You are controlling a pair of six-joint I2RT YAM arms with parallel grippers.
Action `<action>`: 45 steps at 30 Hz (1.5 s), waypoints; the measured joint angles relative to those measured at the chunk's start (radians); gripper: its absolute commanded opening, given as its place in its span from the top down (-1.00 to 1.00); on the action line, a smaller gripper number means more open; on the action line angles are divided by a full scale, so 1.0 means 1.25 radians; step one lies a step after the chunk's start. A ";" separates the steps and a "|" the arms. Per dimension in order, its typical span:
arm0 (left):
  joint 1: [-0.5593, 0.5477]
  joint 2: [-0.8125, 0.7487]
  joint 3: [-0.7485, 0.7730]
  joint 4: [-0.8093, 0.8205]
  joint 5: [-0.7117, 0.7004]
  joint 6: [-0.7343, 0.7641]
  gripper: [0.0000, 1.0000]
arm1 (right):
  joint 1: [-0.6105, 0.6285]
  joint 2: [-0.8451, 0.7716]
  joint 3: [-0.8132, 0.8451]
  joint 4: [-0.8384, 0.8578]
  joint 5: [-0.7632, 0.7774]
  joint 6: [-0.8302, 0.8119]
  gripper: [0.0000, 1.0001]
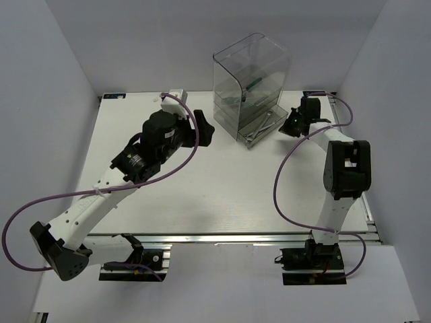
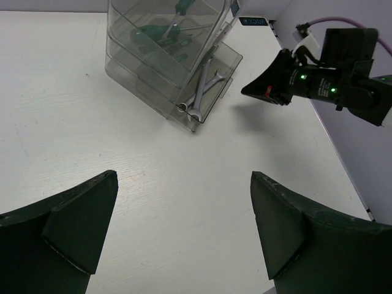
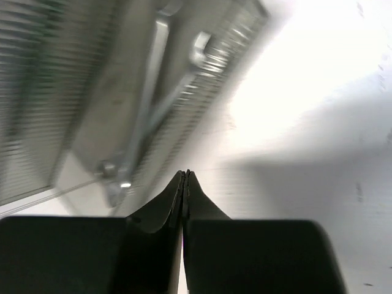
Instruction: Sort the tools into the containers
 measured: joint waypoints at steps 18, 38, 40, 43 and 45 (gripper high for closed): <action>0.000 0.023 0.027 -0.018 -0.005 -0.012 -0.96 | 0.021 0.257 0.189 0.062 -0.071 0.026 -0.18; 0.000 0.044 0.061 -0.046 -0.017 -0.032 -0.96 | 0.036 0.204 0.074 0.116 -0.103 -0.030 1.00; 0.000 0.040 0.047 -0.034 -0.017 -0.033 -0.96 | 0.027 0.150 0.013 0.107 -0.119 -0.066 0.85; 0.000 0.040 0.028 -0.021 -0.016 -0.032 -0.96 | 0.015 0.075 -0.019 0.059 -0.192 -0.160 0.13; 0.000 0.041 0.019 -0.018 -0.016 -0.030 -0.96 | 0.012 0.031 -0.014 0.013 -0.249 -0.260 -0.23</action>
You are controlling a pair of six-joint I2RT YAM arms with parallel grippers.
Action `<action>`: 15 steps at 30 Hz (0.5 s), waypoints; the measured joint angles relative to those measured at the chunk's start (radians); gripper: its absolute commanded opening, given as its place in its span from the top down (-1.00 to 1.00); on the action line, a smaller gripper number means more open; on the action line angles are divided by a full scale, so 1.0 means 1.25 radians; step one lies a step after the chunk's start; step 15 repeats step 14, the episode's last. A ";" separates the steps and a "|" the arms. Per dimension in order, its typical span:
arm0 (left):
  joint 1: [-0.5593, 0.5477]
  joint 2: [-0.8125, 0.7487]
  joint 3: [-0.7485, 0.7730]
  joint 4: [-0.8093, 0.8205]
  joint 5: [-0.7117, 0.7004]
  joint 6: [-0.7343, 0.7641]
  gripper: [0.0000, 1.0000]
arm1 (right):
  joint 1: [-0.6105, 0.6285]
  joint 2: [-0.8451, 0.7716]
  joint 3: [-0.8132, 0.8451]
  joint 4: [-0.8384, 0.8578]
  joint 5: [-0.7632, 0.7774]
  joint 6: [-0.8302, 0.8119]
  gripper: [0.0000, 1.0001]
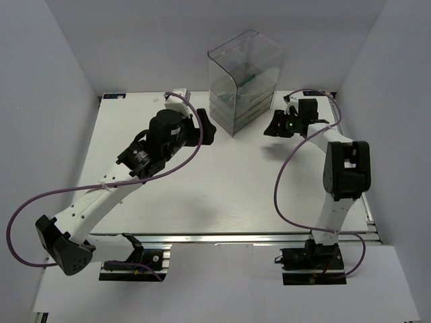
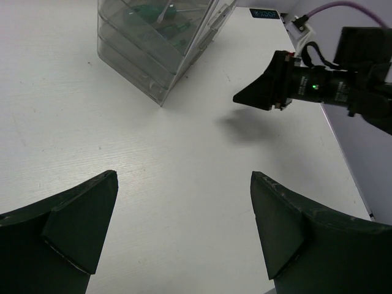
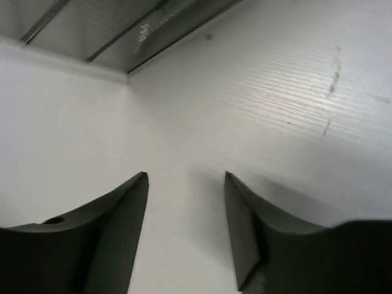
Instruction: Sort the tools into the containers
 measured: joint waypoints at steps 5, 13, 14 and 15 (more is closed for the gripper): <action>0.001 0.000 -0.028 0.033 0.001 0.003 -0.96 | 0.014 -0.139 -0.019 -0.106 -0.061 -0.156 -0.79; 0.003 0.001 -0.109 0.083 0.033 0.013 -0.96 | 0.001 -0.330 -0.094 -0.179 -0.076 -0.197 -0.79; 0.003 0.000 -0.118 0.090 0.040 0.016 -0.96 | -0.003 -0.356 -0.115 -0.177 -0.068 -0.197 -0.79; 0.003 0.000 -0.118 0.090 0.040 0.016 -0.96 | -0.003 -0.356 -0.115 -0.177 -0.068 -0.197 -0.79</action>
